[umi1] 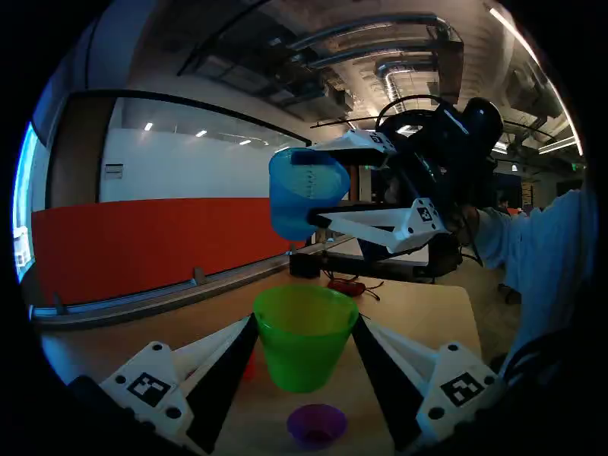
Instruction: Pour water
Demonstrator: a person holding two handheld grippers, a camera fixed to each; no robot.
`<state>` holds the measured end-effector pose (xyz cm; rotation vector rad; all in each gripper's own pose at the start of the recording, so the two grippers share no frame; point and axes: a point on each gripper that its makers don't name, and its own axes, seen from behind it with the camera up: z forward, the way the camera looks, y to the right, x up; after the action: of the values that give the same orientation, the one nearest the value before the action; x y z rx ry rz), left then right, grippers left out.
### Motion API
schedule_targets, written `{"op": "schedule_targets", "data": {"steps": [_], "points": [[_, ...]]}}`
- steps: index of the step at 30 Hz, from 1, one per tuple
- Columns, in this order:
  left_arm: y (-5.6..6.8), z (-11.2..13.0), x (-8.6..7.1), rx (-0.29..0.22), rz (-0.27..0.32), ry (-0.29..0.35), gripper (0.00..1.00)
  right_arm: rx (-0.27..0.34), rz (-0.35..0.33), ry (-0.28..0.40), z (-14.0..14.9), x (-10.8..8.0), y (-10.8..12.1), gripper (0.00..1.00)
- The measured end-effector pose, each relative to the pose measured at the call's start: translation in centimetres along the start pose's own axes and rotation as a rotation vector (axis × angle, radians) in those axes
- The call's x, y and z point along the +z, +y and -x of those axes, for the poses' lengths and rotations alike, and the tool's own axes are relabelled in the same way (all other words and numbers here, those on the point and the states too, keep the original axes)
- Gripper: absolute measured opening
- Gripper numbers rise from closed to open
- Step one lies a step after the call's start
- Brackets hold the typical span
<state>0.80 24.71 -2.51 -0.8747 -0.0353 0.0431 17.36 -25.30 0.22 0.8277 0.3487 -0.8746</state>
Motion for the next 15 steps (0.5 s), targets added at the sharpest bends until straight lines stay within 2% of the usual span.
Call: {"op": "schedule_targets", "data": {"steps": [15], "points": [[0.3,-0.2,0.1,-0.001,0.009,0.004,0.87,-0.169,0.006,-0.016,-1.3,1.4,0.9,0.91]]}}
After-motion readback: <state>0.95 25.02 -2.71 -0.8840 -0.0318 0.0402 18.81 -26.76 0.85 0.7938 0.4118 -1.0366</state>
